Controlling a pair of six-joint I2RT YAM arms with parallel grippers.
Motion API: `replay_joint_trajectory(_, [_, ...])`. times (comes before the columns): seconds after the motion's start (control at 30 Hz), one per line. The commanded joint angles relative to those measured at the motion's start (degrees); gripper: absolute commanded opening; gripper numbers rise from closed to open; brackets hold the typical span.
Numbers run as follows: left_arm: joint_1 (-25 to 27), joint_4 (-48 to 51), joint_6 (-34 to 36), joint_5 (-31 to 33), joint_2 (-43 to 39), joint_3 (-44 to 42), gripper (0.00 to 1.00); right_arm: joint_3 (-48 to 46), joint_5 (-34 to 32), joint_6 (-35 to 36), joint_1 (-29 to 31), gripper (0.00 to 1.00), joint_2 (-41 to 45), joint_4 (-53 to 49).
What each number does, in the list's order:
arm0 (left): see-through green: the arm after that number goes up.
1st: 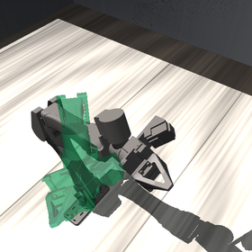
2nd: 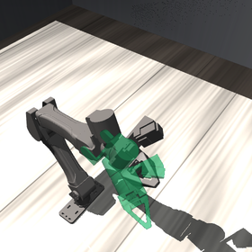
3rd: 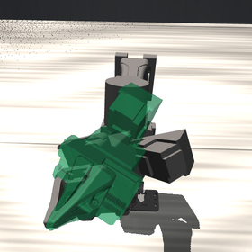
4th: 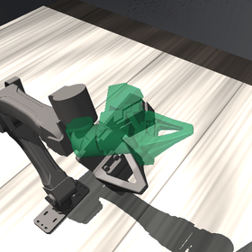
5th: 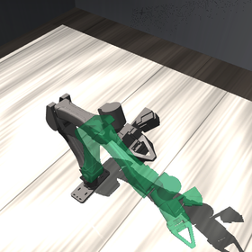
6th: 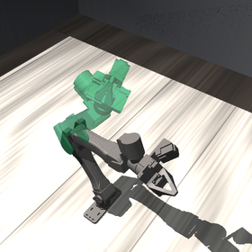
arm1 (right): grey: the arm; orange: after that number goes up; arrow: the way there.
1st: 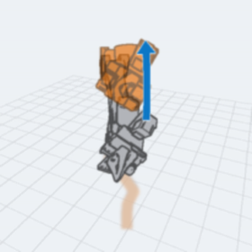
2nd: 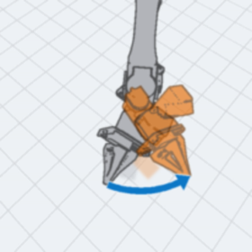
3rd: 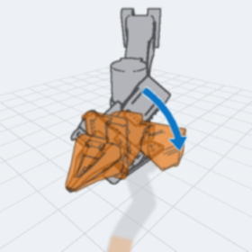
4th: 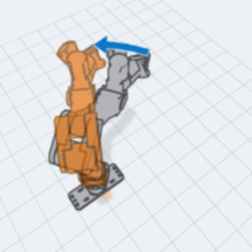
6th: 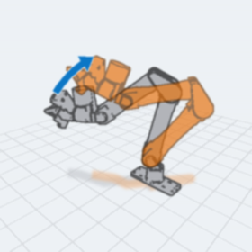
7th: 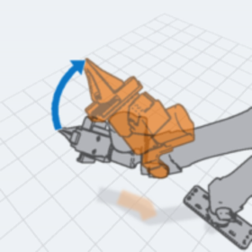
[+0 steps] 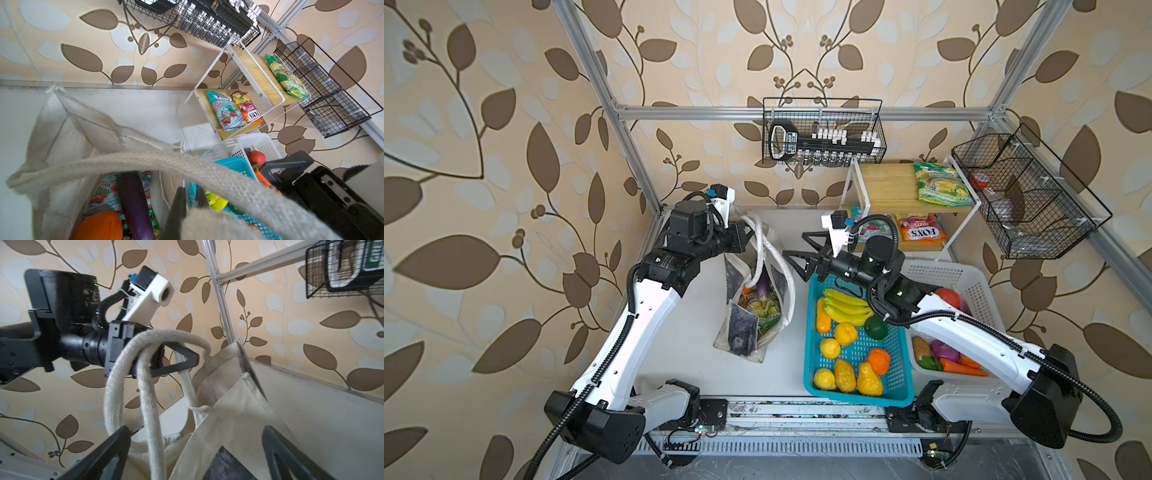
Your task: Place the food into the grocery bag and tie it
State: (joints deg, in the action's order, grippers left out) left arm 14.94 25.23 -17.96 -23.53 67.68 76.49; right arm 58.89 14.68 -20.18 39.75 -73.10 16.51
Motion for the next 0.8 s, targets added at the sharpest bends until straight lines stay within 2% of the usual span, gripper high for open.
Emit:
replay_joint_trajectory(0.0, [-0.28, -7.29, -0.41, -0.65, -4.05, 0.08, 0.0, -1.43, -2.55, 5.0, -1.23, 1.0, 1.73, -4.54])
replay_joint_trajectory(0.13, [-0.26, -6.95, -0.22, -1.51, -5.39, -0.31, 0.0, -2.14, -6.07, 12.38, -1.34, 0.99, 3.31, -11.2])
replay_joint_trajectory(0.2, [-0.32, -7.3, -1.31, -1.77, -5.67, -0.99, 0.0, -5.02, -4.3, 13.17, -1.93, 1.0, 3.65, -8.36])
replay_joint_trajectory(0.3, [-0.3, -7.82, -3.1, -5.97, -4.68, -1.37, 0.0, -6.45, 0.86, 11.87, -2.84, 1.0, 1.01, -5.05])
replay_joint_trajectory(0.37, [-0.32, -8.14, -3.6, -6.1, -4.62, -1.81, 0.0, -5.83, 2.6, 14.42, -1.49, 1.0, -0.67, -4.33])
replay_joint_trajectory(0.47, [-1.11, -9.74, -4.64, -6.96, -5.06, -3.39, 0.0, -5.37, 0.8, 21.37, 1.94, 1.0, -2.34, -1.97])
replay_joint_trajectory(0.53, [-1.23, -10.3, -5.47, -7.8, -5.02, -4.18, 0.0, -5.37, 3.37, 21.22, 2.36, 0.97, -3.12, 1.43])
replay_joint_trajectory(0.6, [-1.23, -9.88, -8.08, -4.21, -5.42, -5.11, 0.0, -7.02, 6.94, 19.38, 2.51, 0.96, -4.01, 10.05])
replay_joint_trajectory(0.77, [-1.23, -15.25, -14.44, 1.72, -8.43, -12.13, 0.0, -6.53, 10.94, 18.1, 4.89, 0.89, -8.47, 20.88])
